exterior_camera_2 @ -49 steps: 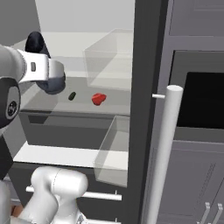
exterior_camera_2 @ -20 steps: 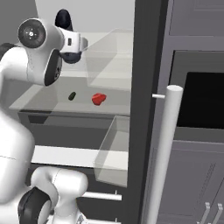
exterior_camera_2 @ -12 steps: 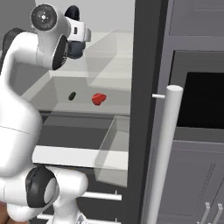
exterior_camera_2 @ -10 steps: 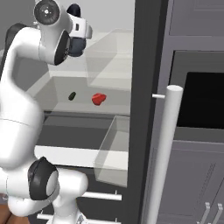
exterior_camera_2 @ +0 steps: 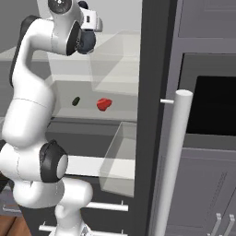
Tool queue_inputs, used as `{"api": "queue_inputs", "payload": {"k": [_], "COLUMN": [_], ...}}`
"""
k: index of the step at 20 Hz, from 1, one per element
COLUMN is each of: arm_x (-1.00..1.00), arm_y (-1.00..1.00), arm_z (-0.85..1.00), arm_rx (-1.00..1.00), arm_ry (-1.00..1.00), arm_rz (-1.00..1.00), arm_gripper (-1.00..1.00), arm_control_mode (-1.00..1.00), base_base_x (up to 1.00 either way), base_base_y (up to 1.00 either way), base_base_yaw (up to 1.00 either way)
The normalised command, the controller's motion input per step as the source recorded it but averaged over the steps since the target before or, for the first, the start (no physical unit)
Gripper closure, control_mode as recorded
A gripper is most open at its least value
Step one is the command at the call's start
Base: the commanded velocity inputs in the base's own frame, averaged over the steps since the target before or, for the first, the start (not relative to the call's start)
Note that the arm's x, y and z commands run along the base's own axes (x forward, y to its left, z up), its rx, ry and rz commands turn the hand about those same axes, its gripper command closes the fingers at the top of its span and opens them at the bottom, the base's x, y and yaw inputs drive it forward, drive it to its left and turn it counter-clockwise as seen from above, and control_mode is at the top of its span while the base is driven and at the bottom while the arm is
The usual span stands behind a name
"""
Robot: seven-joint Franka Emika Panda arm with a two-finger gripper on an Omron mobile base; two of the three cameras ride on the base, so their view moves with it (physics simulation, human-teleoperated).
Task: Move the pickle and steak from the top shelf to the second highest shelf to make space. Then, place the pitcher from the counter on the cleared top shelf.
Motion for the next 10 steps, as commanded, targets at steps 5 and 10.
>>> {"api": "queue_inputs", "payload": {"k": [5,10], "arm_x": [0.61,0.4], "arm_y": [0.12,0.04], "arm_z": [-0.06,-0.07], "arm_rx": [-0.13,-0.11], "arm_ry": [-0.02,-0.05], "arm_rz": [0.0,0.01], "arm_gripper": [-1.0,-1.0], "arm_control_mode": [-1.0,-1.0], "base_base_x": [0.0,0.0], "base_base_y": [0.0,0.0], "base_base_yaw": [0.0,0.0]}}
